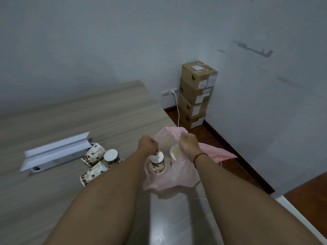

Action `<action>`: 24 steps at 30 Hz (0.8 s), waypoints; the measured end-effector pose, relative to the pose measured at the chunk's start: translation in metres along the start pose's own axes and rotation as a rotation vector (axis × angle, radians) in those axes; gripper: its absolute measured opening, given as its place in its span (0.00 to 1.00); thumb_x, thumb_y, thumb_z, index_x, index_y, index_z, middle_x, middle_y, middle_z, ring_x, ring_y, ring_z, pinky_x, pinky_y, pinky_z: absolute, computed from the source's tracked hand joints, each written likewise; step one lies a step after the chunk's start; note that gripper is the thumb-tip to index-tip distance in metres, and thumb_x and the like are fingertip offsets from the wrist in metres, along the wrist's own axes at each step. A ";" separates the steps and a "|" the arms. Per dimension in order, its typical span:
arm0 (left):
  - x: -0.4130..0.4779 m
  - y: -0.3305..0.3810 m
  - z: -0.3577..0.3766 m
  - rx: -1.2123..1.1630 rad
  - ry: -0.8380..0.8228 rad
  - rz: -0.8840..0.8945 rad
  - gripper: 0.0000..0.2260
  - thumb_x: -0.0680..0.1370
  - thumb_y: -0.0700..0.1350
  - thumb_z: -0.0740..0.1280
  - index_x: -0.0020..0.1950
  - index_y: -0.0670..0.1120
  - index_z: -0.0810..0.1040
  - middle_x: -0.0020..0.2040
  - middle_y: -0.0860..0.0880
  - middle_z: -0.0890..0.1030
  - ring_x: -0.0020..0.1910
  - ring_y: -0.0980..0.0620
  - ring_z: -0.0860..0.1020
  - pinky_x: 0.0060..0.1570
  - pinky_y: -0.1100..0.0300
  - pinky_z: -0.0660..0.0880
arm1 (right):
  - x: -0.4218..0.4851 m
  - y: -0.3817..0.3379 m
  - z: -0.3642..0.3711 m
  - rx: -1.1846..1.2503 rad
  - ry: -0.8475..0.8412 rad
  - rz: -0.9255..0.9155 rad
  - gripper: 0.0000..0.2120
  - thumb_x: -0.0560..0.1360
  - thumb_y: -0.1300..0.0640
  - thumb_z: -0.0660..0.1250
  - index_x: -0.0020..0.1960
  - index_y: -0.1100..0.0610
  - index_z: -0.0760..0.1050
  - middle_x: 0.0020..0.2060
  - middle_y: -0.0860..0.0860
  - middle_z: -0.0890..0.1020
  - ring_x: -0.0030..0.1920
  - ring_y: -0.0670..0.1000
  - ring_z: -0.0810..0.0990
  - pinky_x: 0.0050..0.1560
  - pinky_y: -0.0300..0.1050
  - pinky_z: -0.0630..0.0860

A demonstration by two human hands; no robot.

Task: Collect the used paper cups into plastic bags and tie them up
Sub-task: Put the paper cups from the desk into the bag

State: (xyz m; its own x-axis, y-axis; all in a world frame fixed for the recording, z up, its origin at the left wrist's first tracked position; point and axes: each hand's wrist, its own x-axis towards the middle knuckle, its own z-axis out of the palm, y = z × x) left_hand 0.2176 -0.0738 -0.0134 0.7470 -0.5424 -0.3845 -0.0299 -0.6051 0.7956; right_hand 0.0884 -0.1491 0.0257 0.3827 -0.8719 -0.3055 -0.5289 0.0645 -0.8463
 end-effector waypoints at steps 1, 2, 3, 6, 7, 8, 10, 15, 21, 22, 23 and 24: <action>-0.001 -0.002 -0.011 0.034 0.022 0.012 0.13 0.78 0.37 0.66 0.33 0.40 0.76 0.32 0.41 0.79 0.23 0.51 0.78 0.26 0.59 0.78 | -0.001 -0.004 0.005 -0.008 -0.005 -0.012 0.22 0.82 0.54 0.50 0.67 0.68 0.69 0.64 0.63 0.74 0.66 0.60 0.72 0.67 0.49 0.68; -0.001 -0.003 -0.022 0.072 0.050 0.032 0.13 0.77 0.38 0.66 0.32 0.40 0.77 0.34 0.39 0.80 0.28 0.46 0.80 0.30 0.57 0.80 | -0.002 -0.008 0.011 -0.018 -0.010 -0.026 0.22 0.83 0.55 0.50 0.67 0.68 0.69 0.65 0.63 0.74 0.66 0.61 0.72 0.67 0.49 0.67; 0.000 -0.004 -0.033 0.122 0.086 0.058 0.12 0.77 0.39 0.67 0.34 0.38 0.79 0.36 0.37 0.82 0.33 0.42 0.82 0.36 0.54 0.81 | -0.003 -0.012 0.016 -0.027 -0.016 -0.035 0.22 0.83 0.55 0.50 0.66 0.69 0.69 0.65 0.64 0.74 0.67 0.61 0.71 0.67 0.49 0.67; 0.003 -0.015 -0.065 0.282 0.218 0.108 0.08 0.74 0.41 0.67 0.43 0.38 0.83 0.45 0.37 0.84 0.47 0.41 0.83 0.49 0.52 0.79 | -0.006 -0.020 0.034 -0.042 -0.046 -0.063 0.22 0.83 0.55 0.49 0.66 0.69 0.69 0.65 0.65 0.73 0.67 0.62 0.71 0.67 0.48 0.66; 0.002 -0.018 -0.073 0.324 0.257 0.110 0.08 0.74 0.42 0.67 0.46 0.40 0.83 0.49 0.39 0.84 0.52 0.41 0.82 0.52 0.52 0.78 | -0.006 -0.021 0.040 -0.042 -0.057 -0.071 0.22 0.83 0.54 0.49 0.65 0.69 0.70 0.64 0.65 0.74 0.66 0.62 0.72 0.65 0.48 0.67; 0.000 -0.023 -0.081 0.362 0.284 0.102 0.08 0.74 0.43 0.67 0.50 0.42 0.83 0.53 0.40 0.83 0.56 0.41 0.80 0.56 0.52 0.76 | -0.007 -0.022 0.047 -0.048 -0.064 -0.075 0.22 0.82 0.54 0.50 0.64 0.69 0.71 0.63 0.65 0.75 0.64 0.61 0.73 0.64 0.47 0.68; 0.002 -0.032 -0.090 0.446 0.280 0.062 0.16 0.74 0.44 0.67 0.61 0.44 0.78 0.63 0.42 0.78 0.63 0.41 0.75 0.62 0.51 0.73 | -0.008 -0.021 0.054 -0.061 -0.079 -0.071 0.22 0.82 0.54 0.50 0.63 0.69 0.72 0.62 0.65 0.75 0.64 0.61 0.74 0.62 0.47 0.68; 0.017 -0.064 -0.097 0.640 0.110 -0.127 0.32 0.74 0.48 0.68 0.76 0.47 0.61 0.75 0.39 0.62 0.75 0.39 0.60 0.72 0.48 0.62 | -0.007 -0.017 0.062 -0.077 -0.095 -0.047 0.22 0.82 0.54 0.50 0.65 0.69 0.70 0.65 0.65 0.74 0.66 0.63 0.72 0.66 0.48 0.67; 0.034 -0.100 -0.096 0.623 0.036 -0.078 0.30 0.75 0.46 0.69 0.75 0.48 0.63 0.74 0.45 0.65 0.74 0.43 0.63 0.72 0.53 0.62 | 0.001 -0.013 0.063 -0.109 -0.084 -0.023 0.23 0.83 0.53 0.50 0.67 0.68 0.68 0.67 0.64 0.72 0.68 0.62 0.70 0.67 0.47 0.65; 0.033 -0.104 -0.095 0.644 0.076 -0.052 0.28 0.74 0.47 0.70 0.73 0.49 0.66 0.73 0.44 0.67 0.72 0.43 0.66 0.70 0.52 0.64 | 0.002 -0.011 0.063 -0.107 -0.084 -0.022 0.23 0.82 0.53 0.50 0.67 0.68 0.68 0.66 0.65 0.72 0.68 0.62 0.70 0.67 0.48 0.65; 0.032 -0.107 -0.092 0.662 0.122 -0.034 0.27 0.74 0.49 0.70 0.71 0.51 0.68 0.71 0.43 0.69 0.71 0.42 0.67 0.69 0.51 0.67 | 0.003 -0.009 0.063 -0.106 -0.084 -0.023 0.23 0.82 0.53 0.50 0.66 0.68 0.69 0.66 0.65 0.73 0.67 0.62 0.71 0.68 0.49 0.65; 0.031 -0.108 -0.090 0.673 0.151 -0.025 0.26 0.73 0.51 0.71 0.69 0.51 0.70 0.68 0.42 0.70 0.69 0.41 0.69 0.67 0.49 0.69 | 0.003 -0.006 0.062 -0.101 -0.086 -0.020 0.23 0.82 0.52 0.50 0.66 0.69 0.69 0.65 0.65 0.73 0.66 0.63 0.71 0.68 0.50 0.66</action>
State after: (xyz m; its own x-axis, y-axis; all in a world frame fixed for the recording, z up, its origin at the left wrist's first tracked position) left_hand 0.3037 0.0275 -0.0691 0.8359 -0.4660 -0.2901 -0.3810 -0.8729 0.3047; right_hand 0.1400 -0.1224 0.0028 0.4554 -0.8274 -0.3288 -0.5924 -0.0060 -0.8056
